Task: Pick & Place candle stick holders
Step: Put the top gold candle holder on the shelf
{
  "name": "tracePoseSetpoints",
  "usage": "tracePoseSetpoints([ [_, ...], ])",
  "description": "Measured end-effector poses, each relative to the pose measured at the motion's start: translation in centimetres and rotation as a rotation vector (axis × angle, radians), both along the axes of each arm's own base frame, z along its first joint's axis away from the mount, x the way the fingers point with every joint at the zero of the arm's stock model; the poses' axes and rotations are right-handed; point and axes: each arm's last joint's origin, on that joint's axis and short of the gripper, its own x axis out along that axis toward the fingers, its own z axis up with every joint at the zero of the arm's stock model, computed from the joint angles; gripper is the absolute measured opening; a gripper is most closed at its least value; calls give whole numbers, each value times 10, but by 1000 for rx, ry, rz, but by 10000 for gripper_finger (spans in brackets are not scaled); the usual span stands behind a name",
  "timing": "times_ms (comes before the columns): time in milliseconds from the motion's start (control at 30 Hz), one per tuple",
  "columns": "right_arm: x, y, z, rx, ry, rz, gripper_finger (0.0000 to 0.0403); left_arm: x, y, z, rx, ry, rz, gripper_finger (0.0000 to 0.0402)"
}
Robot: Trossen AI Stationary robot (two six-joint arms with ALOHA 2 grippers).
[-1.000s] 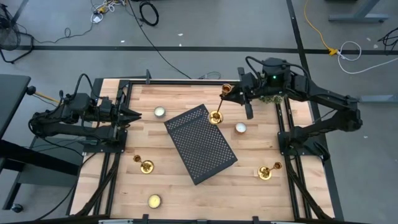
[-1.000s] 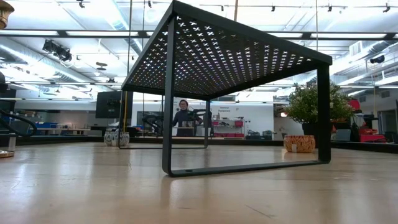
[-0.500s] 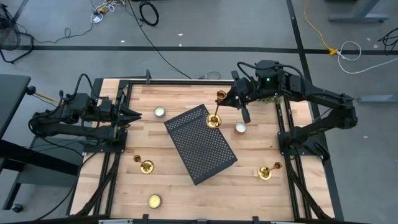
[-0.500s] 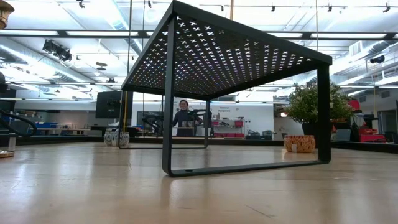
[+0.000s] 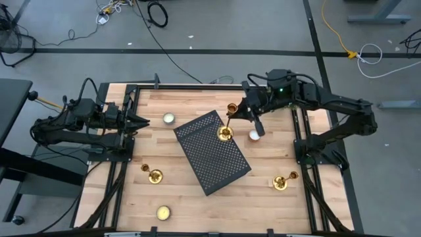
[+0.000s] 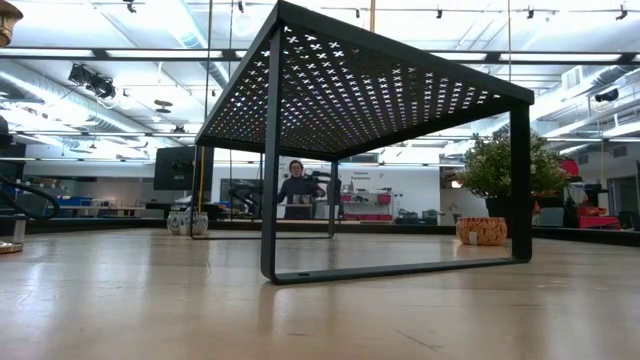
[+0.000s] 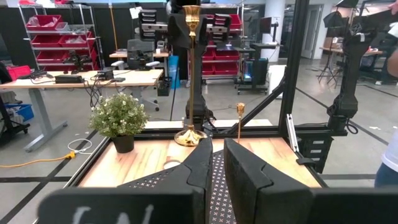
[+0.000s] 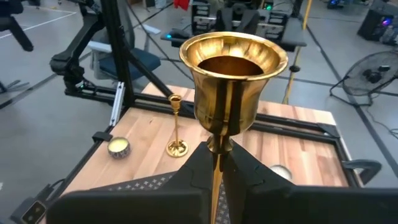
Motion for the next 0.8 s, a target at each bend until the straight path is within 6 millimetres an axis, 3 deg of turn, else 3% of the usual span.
tracePoseSetpoints([
  [800,13,5,-18,-38,64,37,18,0,0,0,0,0,0,46],
])
